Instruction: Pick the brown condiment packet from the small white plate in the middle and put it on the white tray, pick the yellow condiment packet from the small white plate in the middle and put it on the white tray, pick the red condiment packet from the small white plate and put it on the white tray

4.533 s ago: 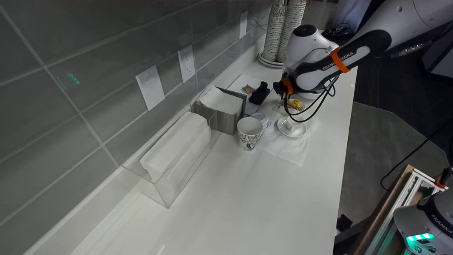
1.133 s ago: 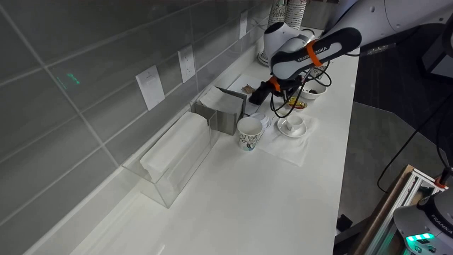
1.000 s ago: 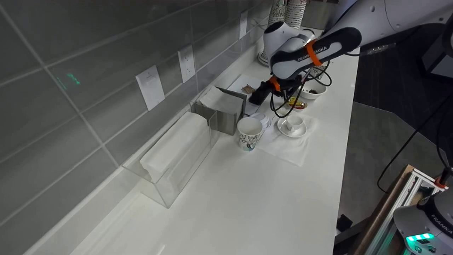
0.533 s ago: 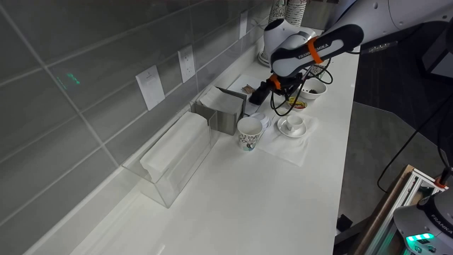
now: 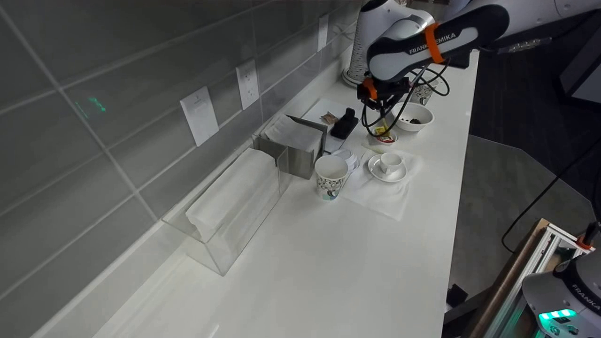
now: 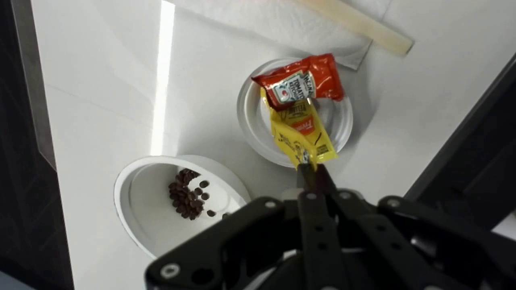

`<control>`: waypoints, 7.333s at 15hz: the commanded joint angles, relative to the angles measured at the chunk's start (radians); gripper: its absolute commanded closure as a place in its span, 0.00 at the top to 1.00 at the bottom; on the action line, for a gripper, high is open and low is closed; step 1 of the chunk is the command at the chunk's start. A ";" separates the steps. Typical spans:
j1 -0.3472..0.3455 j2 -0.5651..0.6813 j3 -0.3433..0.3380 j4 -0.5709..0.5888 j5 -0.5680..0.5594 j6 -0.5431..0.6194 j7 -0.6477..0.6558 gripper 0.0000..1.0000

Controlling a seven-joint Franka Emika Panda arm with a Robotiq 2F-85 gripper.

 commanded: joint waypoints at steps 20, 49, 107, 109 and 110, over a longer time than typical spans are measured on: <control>0.035 -0.150 -0.063 -0.215 -0.585 0.691 0.598 0.00; 0.150 -0.055 -0.164 -0.325 -0.825 0.901 0.848 1.00; -0.019 -0.069 0.036 -0.309 0.040 0.405 -0.259 0.24; -0.017 -0.070 0.034 -0.307 0.042 0.398 -0.268 0.14; -0.017 -0.070 0.033 -0.306 0.042 0.396 -0.270 0.16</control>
